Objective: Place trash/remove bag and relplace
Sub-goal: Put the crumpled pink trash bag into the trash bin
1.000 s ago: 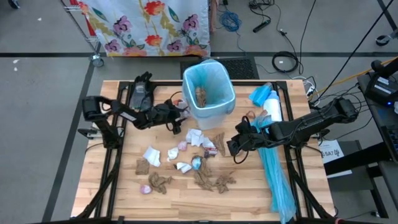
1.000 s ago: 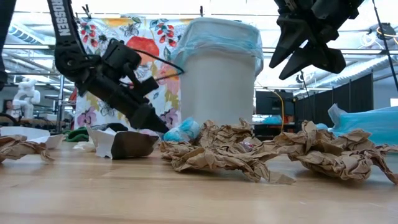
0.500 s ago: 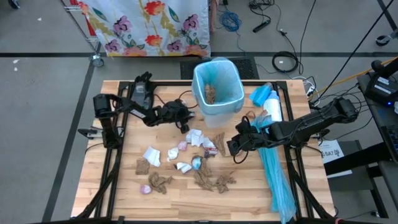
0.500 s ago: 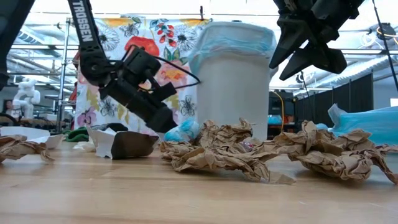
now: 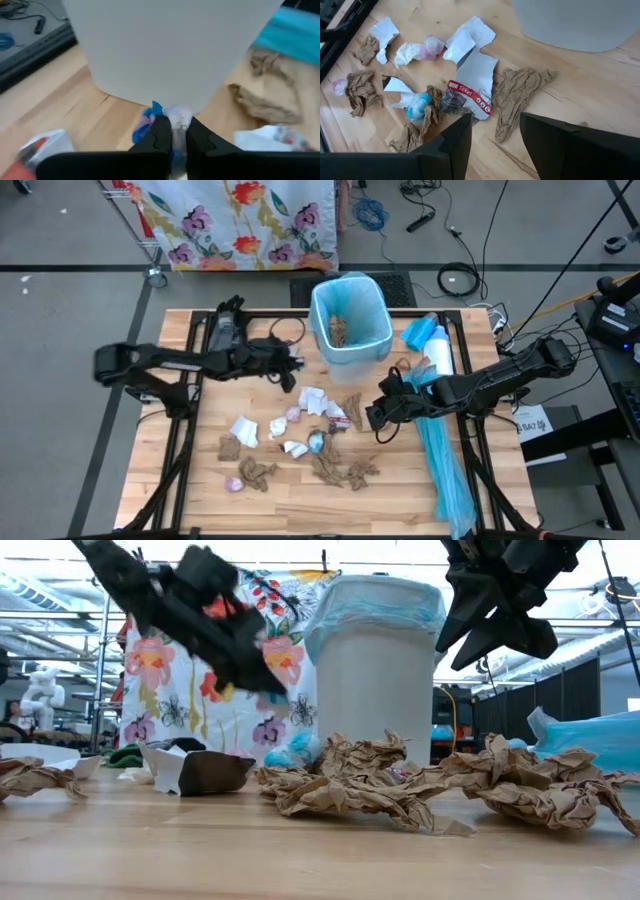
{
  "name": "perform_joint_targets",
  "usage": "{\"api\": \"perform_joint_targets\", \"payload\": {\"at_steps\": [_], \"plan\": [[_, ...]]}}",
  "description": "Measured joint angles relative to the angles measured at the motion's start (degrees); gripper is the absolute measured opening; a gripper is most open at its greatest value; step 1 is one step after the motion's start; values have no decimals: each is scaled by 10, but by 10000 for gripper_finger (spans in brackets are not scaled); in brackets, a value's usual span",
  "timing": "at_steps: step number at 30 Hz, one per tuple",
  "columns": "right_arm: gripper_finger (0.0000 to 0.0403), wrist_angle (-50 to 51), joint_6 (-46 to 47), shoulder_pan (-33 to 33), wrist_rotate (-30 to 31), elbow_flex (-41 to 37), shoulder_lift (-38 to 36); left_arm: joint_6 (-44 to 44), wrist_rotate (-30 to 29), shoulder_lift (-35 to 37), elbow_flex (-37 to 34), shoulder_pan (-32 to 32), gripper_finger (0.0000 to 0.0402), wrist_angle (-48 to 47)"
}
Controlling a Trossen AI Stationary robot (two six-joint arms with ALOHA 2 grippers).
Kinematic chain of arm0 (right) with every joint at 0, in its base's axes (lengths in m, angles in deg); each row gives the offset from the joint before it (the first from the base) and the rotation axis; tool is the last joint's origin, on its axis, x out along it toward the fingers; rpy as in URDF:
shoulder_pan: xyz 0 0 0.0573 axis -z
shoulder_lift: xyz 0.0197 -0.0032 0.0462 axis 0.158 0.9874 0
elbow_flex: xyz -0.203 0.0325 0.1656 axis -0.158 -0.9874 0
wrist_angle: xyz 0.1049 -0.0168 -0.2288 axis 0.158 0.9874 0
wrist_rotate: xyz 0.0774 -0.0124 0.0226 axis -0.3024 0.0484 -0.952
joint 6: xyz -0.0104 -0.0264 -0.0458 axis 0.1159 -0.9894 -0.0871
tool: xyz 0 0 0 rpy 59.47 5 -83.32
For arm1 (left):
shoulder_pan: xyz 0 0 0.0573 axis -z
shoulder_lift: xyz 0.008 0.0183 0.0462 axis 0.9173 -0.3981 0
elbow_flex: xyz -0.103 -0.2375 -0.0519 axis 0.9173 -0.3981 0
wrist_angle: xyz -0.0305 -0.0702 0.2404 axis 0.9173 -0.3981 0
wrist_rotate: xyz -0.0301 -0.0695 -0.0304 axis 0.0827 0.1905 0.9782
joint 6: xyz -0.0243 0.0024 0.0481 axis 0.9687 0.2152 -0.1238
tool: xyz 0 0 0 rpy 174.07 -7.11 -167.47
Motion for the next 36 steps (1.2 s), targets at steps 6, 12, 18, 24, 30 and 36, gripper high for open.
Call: {"api": "perform_joint_targets", "payload": {"at_steps": [6,12,18,24,30,36], "plan": [[160,8,-9,0,0,0,0,21,-23,134,51,40,20,-149],[160,20,-11,0,0,0,0,22,-109,180,171,65,20,-246],[160,18,-12,0,1,0,0,-66,-122,138,306,67,20,-278],[160,12,-10,0,1,0,0,-118,-109,40,415,43,20,-302],[160,1,-7,0,0,0,0,-131,-105,-57,498,18,30,-298],[160,-13,6,0,0,0,0,-143,-88,-134,579,6,97,-295]]}}
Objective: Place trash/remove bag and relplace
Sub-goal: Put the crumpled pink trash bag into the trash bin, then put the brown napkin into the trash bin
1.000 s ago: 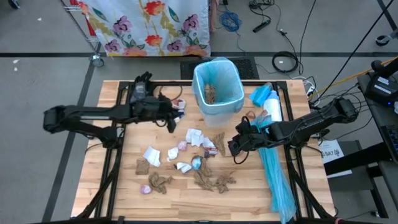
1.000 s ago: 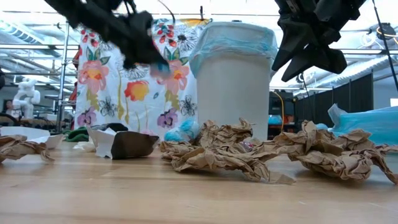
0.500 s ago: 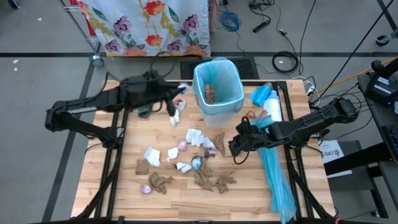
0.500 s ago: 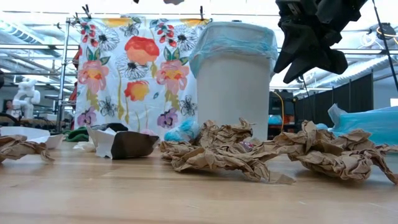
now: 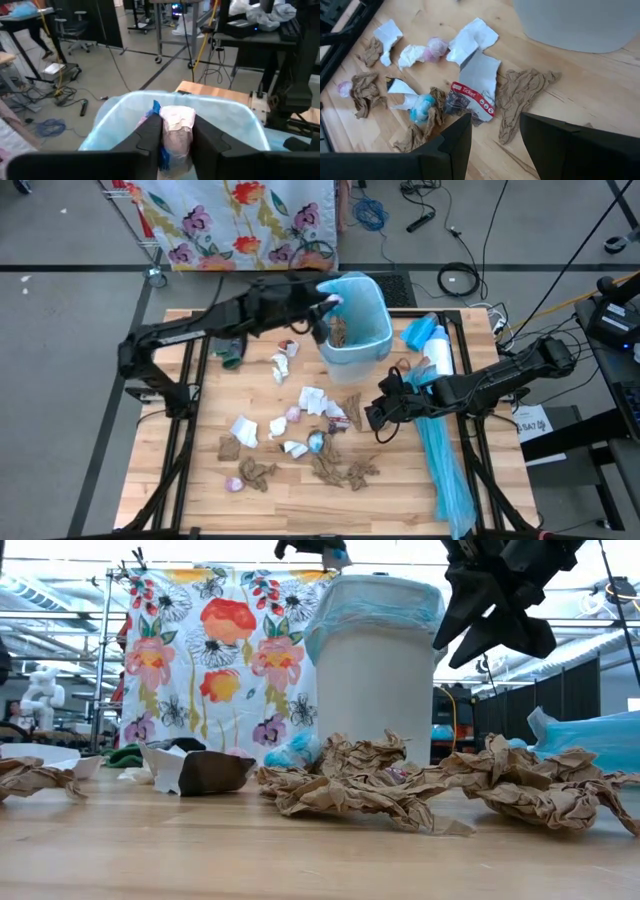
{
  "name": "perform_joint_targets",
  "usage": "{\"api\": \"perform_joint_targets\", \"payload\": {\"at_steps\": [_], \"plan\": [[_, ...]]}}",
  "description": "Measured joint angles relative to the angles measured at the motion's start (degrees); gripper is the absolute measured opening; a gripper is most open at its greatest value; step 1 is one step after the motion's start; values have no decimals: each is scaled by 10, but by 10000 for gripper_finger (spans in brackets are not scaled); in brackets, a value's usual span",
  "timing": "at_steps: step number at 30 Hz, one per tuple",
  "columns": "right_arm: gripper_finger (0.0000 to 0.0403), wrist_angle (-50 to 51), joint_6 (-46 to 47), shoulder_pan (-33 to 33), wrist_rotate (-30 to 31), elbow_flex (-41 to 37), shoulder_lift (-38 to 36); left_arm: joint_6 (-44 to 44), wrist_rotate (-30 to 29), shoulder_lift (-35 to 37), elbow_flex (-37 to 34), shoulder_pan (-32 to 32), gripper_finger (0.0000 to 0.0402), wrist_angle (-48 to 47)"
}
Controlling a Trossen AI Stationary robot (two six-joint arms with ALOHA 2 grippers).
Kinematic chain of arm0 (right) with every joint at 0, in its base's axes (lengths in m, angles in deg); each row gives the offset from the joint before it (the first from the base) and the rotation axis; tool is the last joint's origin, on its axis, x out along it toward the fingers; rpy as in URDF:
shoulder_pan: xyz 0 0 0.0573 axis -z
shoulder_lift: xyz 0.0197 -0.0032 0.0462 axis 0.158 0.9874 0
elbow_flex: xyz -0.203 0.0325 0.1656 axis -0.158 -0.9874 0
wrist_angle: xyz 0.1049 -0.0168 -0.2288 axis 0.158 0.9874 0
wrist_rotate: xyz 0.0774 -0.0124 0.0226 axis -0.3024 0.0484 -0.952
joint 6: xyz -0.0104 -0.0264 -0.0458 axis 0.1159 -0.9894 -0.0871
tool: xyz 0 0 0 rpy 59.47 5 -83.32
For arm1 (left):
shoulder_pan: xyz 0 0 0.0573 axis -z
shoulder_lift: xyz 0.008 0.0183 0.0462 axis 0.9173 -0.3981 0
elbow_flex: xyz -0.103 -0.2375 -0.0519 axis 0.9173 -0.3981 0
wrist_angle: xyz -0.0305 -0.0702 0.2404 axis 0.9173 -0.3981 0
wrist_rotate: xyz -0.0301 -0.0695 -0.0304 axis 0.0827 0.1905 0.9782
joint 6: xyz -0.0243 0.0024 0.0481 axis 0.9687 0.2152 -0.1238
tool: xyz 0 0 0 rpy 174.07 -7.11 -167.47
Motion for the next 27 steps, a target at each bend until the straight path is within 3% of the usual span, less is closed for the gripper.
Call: {"api": "perform_joint_targets", "payload": {"at_steps": [3,10,18,23,27], "plan": [[160,-3,0,0,0,0,0,0,20,-34,34,-4,128,0],[160,-4,-2,0,0,0,0,0,1,-60,58,-7,174,-8],[160,15,-8,0,-7,0,0,30,0,-14,58,16,177,-128],[160,79,-13,0,-40,0,0,36,-4,18,57,36,178,-245],[160,144,-14,0,-82,0,0,63,9,43,10,61,178,-258]]}}
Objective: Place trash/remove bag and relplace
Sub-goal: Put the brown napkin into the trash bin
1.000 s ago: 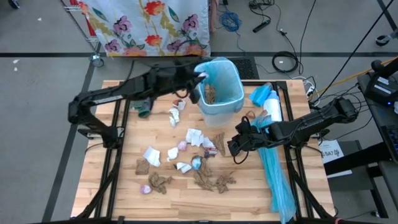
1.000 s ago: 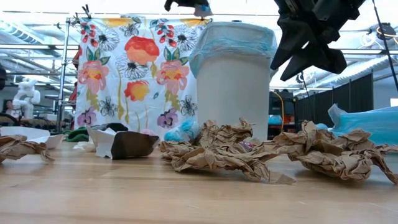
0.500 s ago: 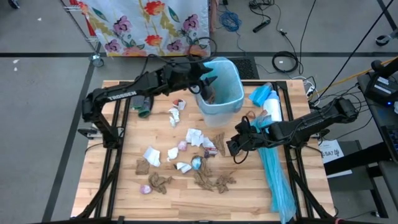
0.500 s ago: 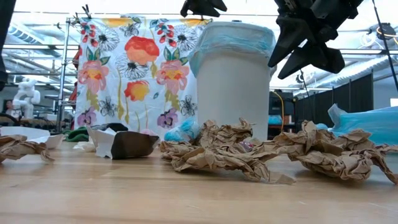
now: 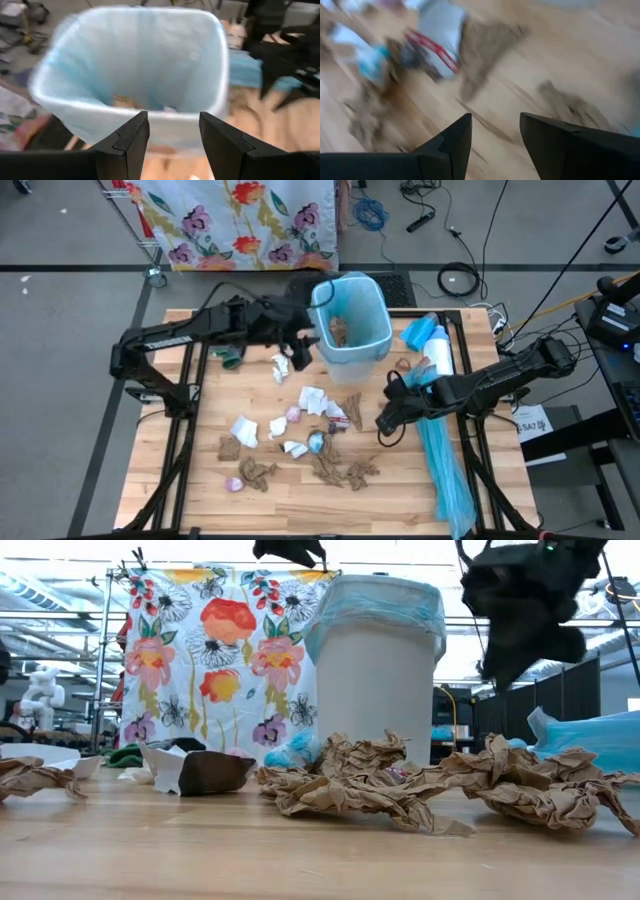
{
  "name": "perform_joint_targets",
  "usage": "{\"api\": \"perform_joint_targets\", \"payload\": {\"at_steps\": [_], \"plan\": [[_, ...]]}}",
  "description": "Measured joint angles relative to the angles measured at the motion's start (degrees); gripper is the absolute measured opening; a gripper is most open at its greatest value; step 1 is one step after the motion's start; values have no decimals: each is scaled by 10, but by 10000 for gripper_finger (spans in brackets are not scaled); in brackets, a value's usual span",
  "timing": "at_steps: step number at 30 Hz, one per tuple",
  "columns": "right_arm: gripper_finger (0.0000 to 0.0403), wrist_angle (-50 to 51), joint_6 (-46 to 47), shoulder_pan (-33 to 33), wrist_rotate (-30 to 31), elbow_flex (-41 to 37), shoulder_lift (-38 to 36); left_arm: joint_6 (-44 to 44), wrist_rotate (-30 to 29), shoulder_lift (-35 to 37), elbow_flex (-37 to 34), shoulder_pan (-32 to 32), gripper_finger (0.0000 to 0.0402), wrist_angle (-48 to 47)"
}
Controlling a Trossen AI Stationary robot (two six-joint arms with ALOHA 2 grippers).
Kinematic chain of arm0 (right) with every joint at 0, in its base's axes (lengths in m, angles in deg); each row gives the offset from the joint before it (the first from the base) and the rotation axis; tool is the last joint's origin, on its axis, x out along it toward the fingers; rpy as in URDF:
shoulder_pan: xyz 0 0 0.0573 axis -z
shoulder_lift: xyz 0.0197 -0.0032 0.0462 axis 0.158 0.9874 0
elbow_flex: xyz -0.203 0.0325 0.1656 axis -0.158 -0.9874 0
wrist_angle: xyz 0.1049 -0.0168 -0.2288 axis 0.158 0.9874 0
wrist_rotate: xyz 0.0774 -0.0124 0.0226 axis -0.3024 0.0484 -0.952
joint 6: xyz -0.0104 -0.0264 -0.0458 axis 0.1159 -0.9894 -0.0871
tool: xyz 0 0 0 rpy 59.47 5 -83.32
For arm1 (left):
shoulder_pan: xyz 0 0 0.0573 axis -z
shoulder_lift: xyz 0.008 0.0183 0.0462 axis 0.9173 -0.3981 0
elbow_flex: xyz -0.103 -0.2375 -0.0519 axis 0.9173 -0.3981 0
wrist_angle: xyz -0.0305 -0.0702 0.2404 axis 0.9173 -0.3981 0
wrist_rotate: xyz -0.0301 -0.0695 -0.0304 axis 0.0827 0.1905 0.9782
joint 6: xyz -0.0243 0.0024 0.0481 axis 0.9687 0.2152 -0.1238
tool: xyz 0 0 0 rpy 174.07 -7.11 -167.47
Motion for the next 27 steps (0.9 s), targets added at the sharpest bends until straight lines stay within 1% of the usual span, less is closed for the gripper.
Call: {"api": "perform_joint_targets", "payload": {"at_steps": [4,8,10,15,18,21,27], "plan": [[160,54,-1,0,-14,0,0,45,1,52,-86,23,178,24],[160,81,-17,1,-11,0,0,109,1,108,-203,51,178,83],[160,94,-35,4,-8,0,0,145,-9,137,-260,67,178,129],[160,95,-99,16,-8,0,17,237,-41,195,-372,111,178,169],[160,92,-146,21,-8,0,40,296,-67,214,-417,138,178,171],[160,90,-174,30,-8,0,66,340,-86,233,-445,165,178,174],[160,77,-229,54,-11,0,125,391,-153,247,-463,225,178,176]]}}
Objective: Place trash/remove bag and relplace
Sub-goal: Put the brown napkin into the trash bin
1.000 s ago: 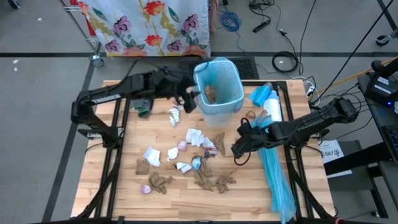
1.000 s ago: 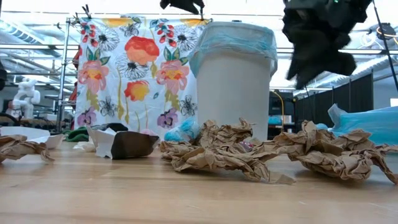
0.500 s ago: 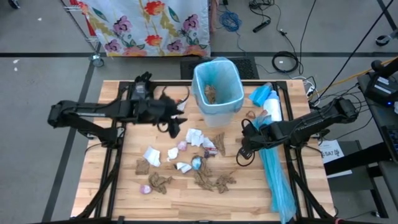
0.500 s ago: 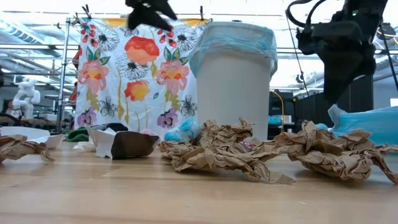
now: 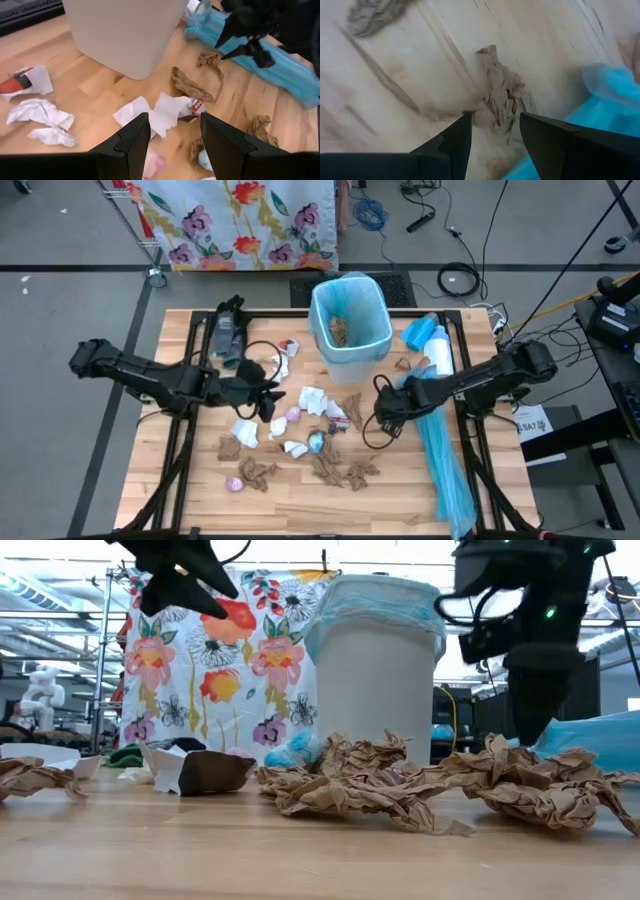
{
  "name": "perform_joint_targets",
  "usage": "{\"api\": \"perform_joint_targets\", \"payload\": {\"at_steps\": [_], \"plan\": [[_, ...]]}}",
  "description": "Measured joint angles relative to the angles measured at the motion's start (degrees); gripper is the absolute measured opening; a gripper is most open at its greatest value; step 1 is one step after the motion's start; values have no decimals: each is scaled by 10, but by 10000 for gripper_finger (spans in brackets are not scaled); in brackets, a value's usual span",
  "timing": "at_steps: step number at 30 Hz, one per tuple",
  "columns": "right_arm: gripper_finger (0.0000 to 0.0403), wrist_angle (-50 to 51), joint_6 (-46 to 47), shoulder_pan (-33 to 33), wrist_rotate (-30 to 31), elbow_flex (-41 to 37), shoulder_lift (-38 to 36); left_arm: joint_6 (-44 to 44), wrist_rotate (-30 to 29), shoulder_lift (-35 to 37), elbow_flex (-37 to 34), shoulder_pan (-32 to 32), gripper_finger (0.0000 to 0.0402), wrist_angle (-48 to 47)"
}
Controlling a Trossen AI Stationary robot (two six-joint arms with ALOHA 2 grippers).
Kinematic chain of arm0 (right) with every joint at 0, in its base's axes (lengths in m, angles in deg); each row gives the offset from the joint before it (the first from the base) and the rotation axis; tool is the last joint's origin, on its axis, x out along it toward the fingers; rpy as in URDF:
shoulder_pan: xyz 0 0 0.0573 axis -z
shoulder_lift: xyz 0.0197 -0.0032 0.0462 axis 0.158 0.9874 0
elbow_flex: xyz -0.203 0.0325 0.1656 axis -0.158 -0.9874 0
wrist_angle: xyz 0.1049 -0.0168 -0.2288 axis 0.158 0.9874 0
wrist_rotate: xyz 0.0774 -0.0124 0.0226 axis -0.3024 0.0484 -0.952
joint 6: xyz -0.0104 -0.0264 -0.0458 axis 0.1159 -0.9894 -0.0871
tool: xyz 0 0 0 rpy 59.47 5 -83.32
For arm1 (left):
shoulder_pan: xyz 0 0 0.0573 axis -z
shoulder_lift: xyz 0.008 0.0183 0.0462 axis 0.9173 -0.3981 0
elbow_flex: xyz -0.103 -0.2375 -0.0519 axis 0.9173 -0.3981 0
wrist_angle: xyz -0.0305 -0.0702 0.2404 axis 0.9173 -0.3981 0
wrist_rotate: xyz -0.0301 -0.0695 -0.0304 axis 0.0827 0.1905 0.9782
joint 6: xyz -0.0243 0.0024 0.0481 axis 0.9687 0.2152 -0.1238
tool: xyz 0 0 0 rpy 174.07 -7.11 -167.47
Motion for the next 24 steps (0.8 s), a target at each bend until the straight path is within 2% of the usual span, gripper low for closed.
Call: {"api": "perform_joint_targets", "payload": {"at_steps": [3,5,7,10,11,17,24], "plan": [[154,-21,-28,18,-29,0,29,27,-33,2,-10,29,178,1],[135,-44,-41,31,-57,0,46,49,-48,1,-21,46,178,-1],[99,-53,-42,40,-71,0,60,75,-62,1,-33,63,178,-1],[25,-53,-30,45,-83,0,64,106,-81,1,-52,88,178,1],[14,-53,-27,43,-88,-1,59,115,-87,1,-59,95,178,1],[2,-2,39,13,-89,27,-11,148,-100,5,-94,123,178,-1],[1,151,93,-27,-18,169,-87,148,-102,17,-122,118,178,-10]]}}
